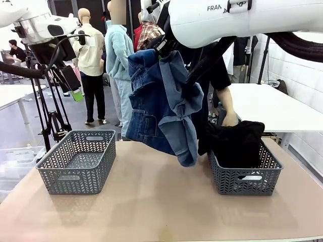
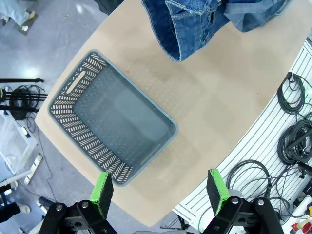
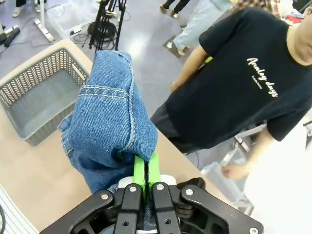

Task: Sort the tops and bottoms.
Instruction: Sort the clothes according to human instructions.

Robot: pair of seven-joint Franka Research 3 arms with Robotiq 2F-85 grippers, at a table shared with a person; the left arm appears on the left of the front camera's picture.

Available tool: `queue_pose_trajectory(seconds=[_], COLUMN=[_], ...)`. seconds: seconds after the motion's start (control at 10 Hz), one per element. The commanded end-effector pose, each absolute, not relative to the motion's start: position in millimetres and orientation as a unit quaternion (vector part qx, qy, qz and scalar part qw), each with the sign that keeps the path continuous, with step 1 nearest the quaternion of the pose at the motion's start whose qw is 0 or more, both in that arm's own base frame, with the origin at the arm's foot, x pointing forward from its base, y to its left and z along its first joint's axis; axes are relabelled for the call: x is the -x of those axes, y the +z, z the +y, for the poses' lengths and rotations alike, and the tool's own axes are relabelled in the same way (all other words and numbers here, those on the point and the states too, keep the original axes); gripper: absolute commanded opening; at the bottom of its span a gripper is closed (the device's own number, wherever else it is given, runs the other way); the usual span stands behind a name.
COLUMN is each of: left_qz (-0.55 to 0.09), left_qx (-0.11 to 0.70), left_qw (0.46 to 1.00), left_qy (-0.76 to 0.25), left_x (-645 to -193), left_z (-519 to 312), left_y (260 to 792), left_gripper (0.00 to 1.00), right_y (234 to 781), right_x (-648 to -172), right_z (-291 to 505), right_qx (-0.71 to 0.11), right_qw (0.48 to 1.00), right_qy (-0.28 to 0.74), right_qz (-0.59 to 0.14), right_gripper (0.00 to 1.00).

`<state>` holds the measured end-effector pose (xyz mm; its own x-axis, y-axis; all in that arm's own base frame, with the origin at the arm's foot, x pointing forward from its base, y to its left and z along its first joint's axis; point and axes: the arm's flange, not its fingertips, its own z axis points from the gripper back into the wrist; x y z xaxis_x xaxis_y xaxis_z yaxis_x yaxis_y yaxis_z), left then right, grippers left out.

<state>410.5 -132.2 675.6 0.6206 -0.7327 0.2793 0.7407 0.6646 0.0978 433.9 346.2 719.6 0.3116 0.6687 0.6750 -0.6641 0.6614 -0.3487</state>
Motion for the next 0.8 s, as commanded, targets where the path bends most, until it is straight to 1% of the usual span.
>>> queue_pose_trajectory(seconds=[0.0,0.7], left_qz=[-0.144,-0.144], left_qx=[0.014,0.014], left_qw=[0.9,0.9], left_qy=[-0.411,-0.411], left_x=[-409.7,-409.7], left_z=[-131.3,-131.3], left_y=[678.4,678.4], left_gripper=[1.0,1.0], right_y=[723.2,723.2], right_x=[-431.2,-431.2], right_z=[342.6,342.6], right_qx=[0.002,0.002], right_qw=[0.81,0.81], right_qy=[0.405,0.405], right_qz=[-0.424,-0.424], right_gripper=[0.0,0.0])
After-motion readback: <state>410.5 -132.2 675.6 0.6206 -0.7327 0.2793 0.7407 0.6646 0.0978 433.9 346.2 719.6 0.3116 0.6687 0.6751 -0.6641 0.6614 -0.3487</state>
